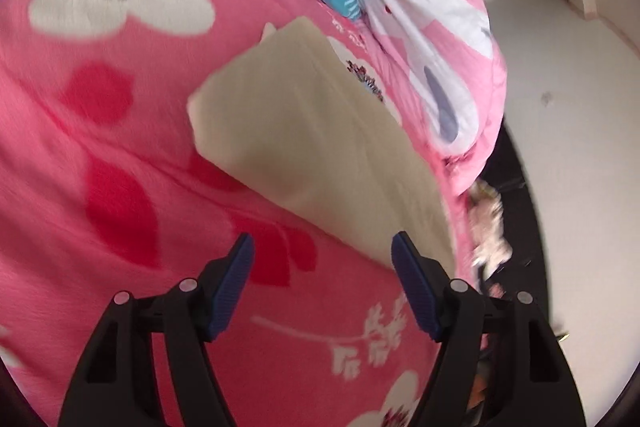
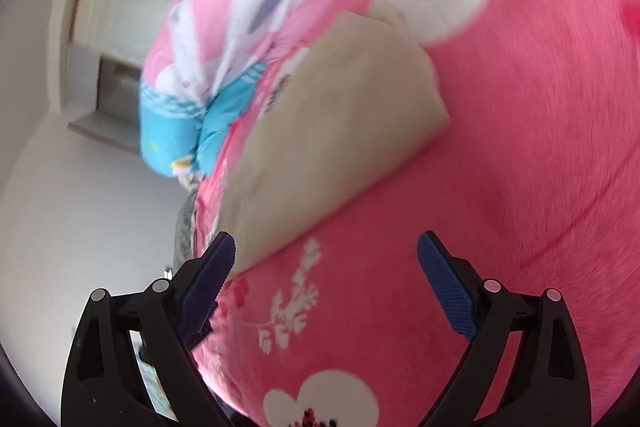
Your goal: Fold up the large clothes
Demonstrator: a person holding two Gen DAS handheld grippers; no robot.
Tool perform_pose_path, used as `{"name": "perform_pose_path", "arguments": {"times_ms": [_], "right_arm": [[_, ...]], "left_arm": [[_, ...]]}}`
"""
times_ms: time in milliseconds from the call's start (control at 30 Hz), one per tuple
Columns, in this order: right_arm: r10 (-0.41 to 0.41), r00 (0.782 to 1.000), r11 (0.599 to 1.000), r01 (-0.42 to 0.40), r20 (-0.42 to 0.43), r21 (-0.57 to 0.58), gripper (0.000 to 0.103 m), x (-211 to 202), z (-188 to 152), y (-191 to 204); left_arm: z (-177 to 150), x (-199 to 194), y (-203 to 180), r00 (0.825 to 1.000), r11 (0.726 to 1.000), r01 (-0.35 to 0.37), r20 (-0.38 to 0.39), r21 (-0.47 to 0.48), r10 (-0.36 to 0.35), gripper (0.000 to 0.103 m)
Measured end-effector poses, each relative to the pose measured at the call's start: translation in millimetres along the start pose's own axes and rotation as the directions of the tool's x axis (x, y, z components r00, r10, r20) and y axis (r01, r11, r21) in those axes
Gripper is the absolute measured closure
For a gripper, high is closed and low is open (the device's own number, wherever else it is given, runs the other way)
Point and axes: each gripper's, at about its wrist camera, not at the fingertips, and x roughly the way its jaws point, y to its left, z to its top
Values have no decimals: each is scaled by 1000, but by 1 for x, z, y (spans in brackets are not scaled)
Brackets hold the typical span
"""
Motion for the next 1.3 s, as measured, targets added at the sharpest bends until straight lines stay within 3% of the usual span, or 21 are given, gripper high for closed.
{"name": "perform_pose_path", "arguments": {"times_ms": [100,300,400,500,533,567,600,667,733,800,900,1033,1133,1233,1300], "right_arm": [[28,999,997,-29,23,72,19,15,7,-16],[89,991,987,-101,101,122,23,36,37,-23],[96,986,982,-116,134,149,28,47,49,-26],[55,982,989,-79,179,129,38,57,56,-21],[32,982,992,-54,185,118,41,58,56,-21],[-15,981,995,-4,193,96,52,62,57,-17],[-49,980,997,36,194,72,64,63,58,-15],[-113,974,993,117,196,-10,76,62,60,-3],[-128,969,983,153,211,-106,83,53,60,13],[-123,967,963,171,223,-209,86,40,57,34],[-99,971,947,158,217,-279,86,18,48,49],[-68,985,947,114,160,-299,86,-22,13,41],[-86,989,943,119,117,-310,86,-54,-33,22],[-119,991,954,130,58,-270,80,-64,-72,-6],[-176,984,950,174,15,-260,67,-61,-91,-29]], "left_arm": [[1,24,12,999,995,42,17,-88,-41,34],[19,45,27,989,983,35,151,-181,-8,46],[25,51,29,977,974,16,211,-228,34,51],[28,56,23,958,967,-67,255,-247,131,59],[28,57,16,946,965,-126,266,-228,186,61],[29,58,12,933,962,-181,274,-203,233,67],[29,61,1,908,951,-270,290,-150,303,74],[27,63,-24,852,911,-412,354,2,385,82],[15,59,-58,791,828,-528,466,190,397,84],[2,49,-79,763,763,-574,531,297,368,85],[-14,24,-100,771,725,-571,556,385,311,85],[-44,-22,-99,816,723,-530,498,443,294,85],[-73,-52,-79,867,767,-474,380,432,321,85],[-106,-76,-44,902,825,-419,280,380,329,83],[-120,-80,-20,928,869,-365,210,334,309,81]]}}
